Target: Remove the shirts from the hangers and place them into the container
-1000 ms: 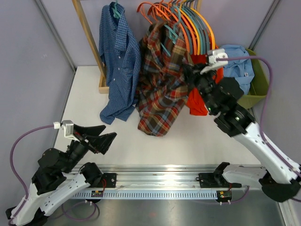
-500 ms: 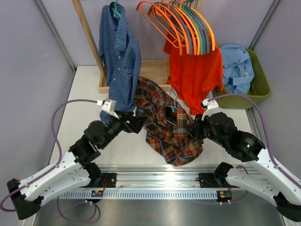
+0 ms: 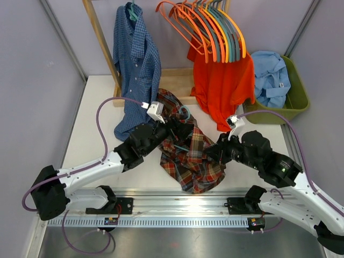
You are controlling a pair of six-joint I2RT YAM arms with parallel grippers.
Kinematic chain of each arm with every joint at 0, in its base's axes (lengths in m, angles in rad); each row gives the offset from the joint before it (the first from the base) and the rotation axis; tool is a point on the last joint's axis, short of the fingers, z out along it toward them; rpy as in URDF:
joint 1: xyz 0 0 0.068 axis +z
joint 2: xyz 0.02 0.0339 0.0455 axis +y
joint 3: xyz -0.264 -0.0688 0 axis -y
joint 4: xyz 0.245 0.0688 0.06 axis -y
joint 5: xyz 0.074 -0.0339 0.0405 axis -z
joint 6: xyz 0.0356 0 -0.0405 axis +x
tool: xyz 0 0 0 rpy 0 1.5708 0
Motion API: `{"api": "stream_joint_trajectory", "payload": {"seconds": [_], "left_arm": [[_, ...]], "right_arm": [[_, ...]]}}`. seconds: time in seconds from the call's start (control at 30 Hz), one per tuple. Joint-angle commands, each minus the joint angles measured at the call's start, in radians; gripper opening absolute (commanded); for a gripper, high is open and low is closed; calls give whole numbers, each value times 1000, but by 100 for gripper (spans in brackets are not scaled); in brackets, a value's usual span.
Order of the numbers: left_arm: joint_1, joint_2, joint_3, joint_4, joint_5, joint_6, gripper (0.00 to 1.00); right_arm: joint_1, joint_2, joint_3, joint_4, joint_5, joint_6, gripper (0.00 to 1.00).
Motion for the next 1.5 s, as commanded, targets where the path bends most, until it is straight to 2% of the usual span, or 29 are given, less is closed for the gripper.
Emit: {"api": "stream_joint_trajectory", "payload": {"seconds": [0.0, 0.1, 0.2, 0.23, 0.27, 0.33, 0.37, 0.43, 0.47, 0.67, 0.77, 0.83, 0.93, 1.13, 1.2, 1.27, 1.3, 1.47], "left_arm": [[-15, 55, 66, 218, 55, -9, 98], [-15, 108, 104, 255, 101, -26, 98], [-16, 174, 138, 252, 147, -35, 83], [-16, 191, 144, 252, 156, -37, 76], [-16, 201, 147, 249, 165, -37, 56], [-16, 204, 146, 246, 173, -38, 37], [-16, 199, 143, 243, 173, -38, 17], [-16, 188, 138, 216, 171, -40, 3], [-18, 172, 135, 208, 170, -38, 0], [-18, 106, 138, 133, 112, 9, 0], [27, 69, 208, 41, 46, 61, 0], [88, 61, 259, -21, 49, 84, 0], [171, 79, 354, -79, 52, 115, 0], [293, 122, 480, -154, 50, 146, 0], [314, 118, 483, -176, 72, 144, 0], [318, 92, 448, -185, 75, 147, 0], [318, 80, 430, -200, 88, 155, 0], [318, -48, 211, -285, 46, 172, 0]], "right_arm": [[18, -4, -5, 116, -75, 37, 0], [23, 4, -2, 122, -77, 38, 0], [24, 6, 9, 125, -75, 38, 0], [24, 3, 12, 124, -71, 37, 0], [24, 1, 17, 119, -63, 34, 0], [24, -7, 26, 115, -56, 29, 0], [24, -13, 28, 110, -42, 24, 0], [24, -25, 31, 105, -22, 23, 0], [24, -30, 34, 96, -4, 21, 0], [26, -23, 34, 92, 12, 21, 0], [24, 4, 26, 90, -20, 21, 30], [24, 26, 18, 89, -48, 17, 43], [24, 35, -5, 99, -92, 18, 52], [24, 3, -34, 95, -79, 23, 57], [24, -16, -34, 70, -53, 18, 37], [24, -34, -34, 47, 2, 24, 8], [24, -52, -29, 38, 16, 26, 0], [24, -117, -2, -36, 168, 27, 0]]}}
